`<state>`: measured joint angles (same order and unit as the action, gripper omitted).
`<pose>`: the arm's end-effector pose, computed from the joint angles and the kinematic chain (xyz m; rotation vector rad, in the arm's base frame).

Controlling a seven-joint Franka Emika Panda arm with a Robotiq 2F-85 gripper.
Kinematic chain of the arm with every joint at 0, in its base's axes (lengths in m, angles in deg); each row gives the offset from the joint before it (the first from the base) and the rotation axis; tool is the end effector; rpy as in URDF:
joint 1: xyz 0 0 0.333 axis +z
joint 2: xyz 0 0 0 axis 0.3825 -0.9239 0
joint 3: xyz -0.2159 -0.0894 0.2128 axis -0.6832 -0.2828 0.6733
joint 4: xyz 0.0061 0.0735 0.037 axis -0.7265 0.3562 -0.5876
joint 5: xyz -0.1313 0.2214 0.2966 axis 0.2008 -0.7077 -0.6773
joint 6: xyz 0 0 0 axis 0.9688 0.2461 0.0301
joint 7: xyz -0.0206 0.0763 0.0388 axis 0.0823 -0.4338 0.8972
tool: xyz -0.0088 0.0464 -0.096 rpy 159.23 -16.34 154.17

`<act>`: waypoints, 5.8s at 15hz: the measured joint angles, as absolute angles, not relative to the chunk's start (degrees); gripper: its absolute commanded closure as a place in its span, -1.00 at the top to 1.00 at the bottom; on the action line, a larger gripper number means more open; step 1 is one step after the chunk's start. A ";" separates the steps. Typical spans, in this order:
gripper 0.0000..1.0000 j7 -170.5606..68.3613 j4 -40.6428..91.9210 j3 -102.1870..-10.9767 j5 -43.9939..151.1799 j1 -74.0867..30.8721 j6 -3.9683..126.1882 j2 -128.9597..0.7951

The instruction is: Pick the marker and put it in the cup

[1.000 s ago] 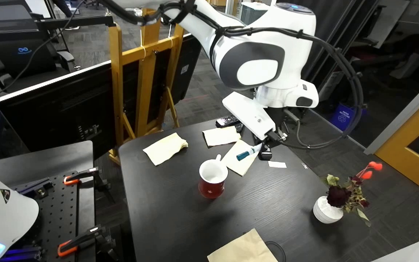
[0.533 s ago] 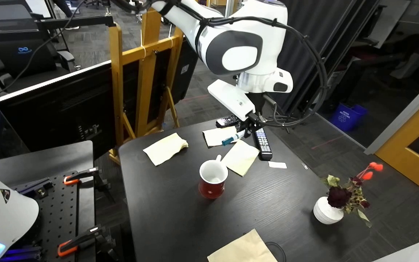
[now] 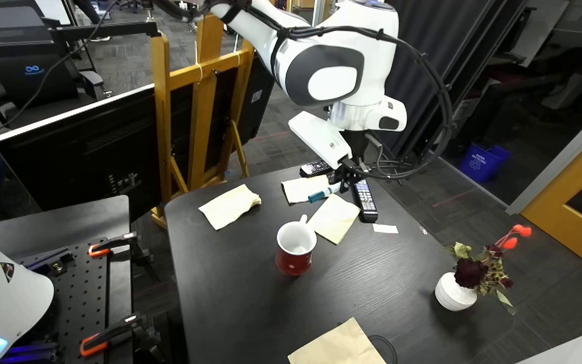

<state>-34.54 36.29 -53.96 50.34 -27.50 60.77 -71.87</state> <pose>0.6565 -0.0717 0.3247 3.1081 0.1508 0.1848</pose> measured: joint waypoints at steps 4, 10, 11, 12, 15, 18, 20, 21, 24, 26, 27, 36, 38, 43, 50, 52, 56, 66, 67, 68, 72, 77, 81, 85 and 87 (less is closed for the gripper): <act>-0.90 -49.51 39.04 -55.91 53.11 -24.50 67.49 -72.14; -0.90 -76.44 44.27 -65.72 62.46 -13.60 76.40 -72.25; -0.90 -80.89 44.80 -68.66 64.15 -10.68 77.14 -72.28; -0.90 -85.55 44.85 -70.91 66.48 -8.57 77.26 -72.35; -0.90 -99.81 43.79 -74.92 74.94 -5.44 77.09 -72.40; -0.90 -112.07 42.49 -77.08 82.75 -4.39 75.39 -72.42; -0.90 -119.21 41.75 -77.29 87.18 -4.36 72.59 -72.42; -0.90 -122.71 41.45 -77.18 89.30 -4.36 70.88 -72.42; -0.90 -133.46 40.54 -76.28 95.84 -4.53 65.14 -72.44; -0.90 -140.67 39.90 -75.01 100.07 -4.89 60.68 -72.45; -0.90 -144.03 39.48 -74.09 101.88 -5.19 57.97 -72.46; -0.90 -150.25 38.18 -67.21 105.67 -9.98 51.15 -72.62; -0.90 -150.94 38.05 -65.10 106.33 -10.97 48.56 -72.64; -0.90 -159.61 37.30 -59.23 110.27 -9.28 30.35 -72.95; -0.90 -168.95 37.30 -51.34 110.66 -6.14 11.54 -75.68; -0.90 -171.42 37.37 -50.20 110.70 -5.83 9.82 -76.50; -0.90 -175.98 38.07 -49.73 111.66 -5.76 9.73 -77.76; -0.90 -183.26 39.12 -49.78 117.96 -9.31 11.14 -80.91; -0.90 -183.26 39.00 -49.78 118.37 -9.83 11.58 -81.28; -0.90 -183.26 38.83 -49.78 118.83 -10.30 12.07 -81.68; -0.90 -183.25 37.71 -49.78 119.75 -11.76 14.07 -83.22; -0.90 -183.06 35.80 -49.78 119.98 -12.29 15.96 -85.03; -0.90 -182.92 34.83 -49.69 119.97 -12.27 16.48 -86.08; -0.90 -182.64 34.65 -49.35 119.40 -12.27 16.81 -86.83; -0.90 -182.25 34.63 -49.16 118.97 -12.27 17.46 -87.11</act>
<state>-182.25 34.63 -49.16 118.97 -12.27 17.46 -87.11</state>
